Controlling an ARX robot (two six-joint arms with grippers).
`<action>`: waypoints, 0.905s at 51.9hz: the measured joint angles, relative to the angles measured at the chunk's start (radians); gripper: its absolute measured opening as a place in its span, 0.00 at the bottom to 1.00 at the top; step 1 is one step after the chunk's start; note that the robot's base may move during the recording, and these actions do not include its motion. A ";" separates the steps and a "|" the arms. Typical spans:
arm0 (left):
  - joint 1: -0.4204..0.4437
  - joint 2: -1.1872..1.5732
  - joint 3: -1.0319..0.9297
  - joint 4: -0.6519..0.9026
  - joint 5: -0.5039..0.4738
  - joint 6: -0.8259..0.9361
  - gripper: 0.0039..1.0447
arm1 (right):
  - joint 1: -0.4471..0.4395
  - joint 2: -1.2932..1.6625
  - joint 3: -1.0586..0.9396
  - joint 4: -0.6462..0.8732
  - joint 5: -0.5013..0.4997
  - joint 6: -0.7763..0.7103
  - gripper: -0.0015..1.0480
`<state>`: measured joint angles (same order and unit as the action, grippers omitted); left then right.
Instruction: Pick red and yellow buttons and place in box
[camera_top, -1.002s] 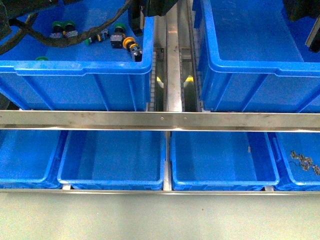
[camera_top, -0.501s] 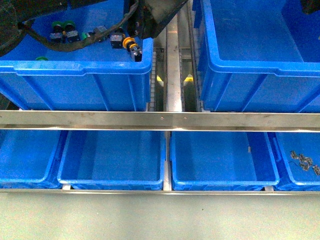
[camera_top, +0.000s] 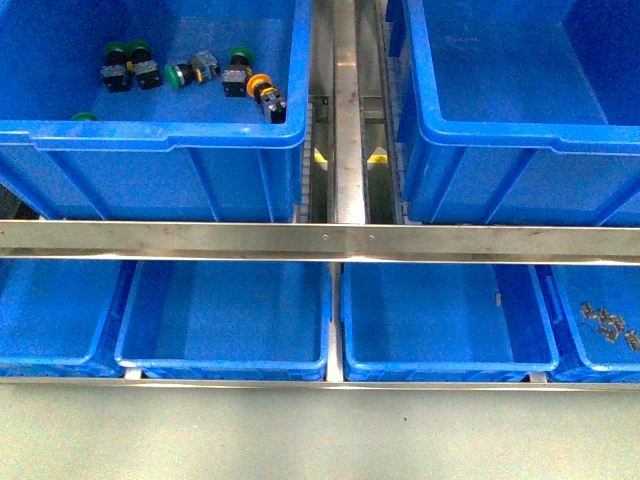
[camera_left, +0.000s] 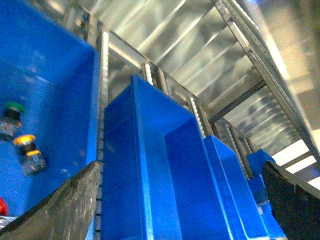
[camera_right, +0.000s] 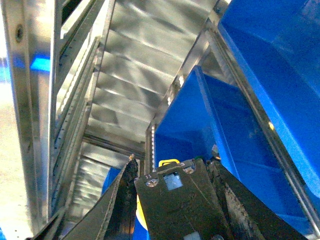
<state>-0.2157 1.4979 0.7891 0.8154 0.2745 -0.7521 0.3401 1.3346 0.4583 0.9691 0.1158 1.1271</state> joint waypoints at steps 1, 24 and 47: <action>0.002 -0.031 -0.014 -0.008 -0.011 0.027 0.92 | 0.000 -0.011 0.000 -0.013 0.006 -0.011 0.34; 0.076 -0.867 -0.378 -0.449 -0.185 0.377 0.92 | 0.081 -0.231 -0.047 -0.218 0.166 -0.291 0.33; 0.005 -1.383 -0.676 -0.815 -0.491 0.701 0.58 | 0.132 -0.384 -0.048 -0.377 0.304 -0.570 0.33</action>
<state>-0.2111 0.1146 0.1131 0.0006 -0.2161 -0.0509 0.4717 0.9508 0.4099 0.5922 0.4202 0.5571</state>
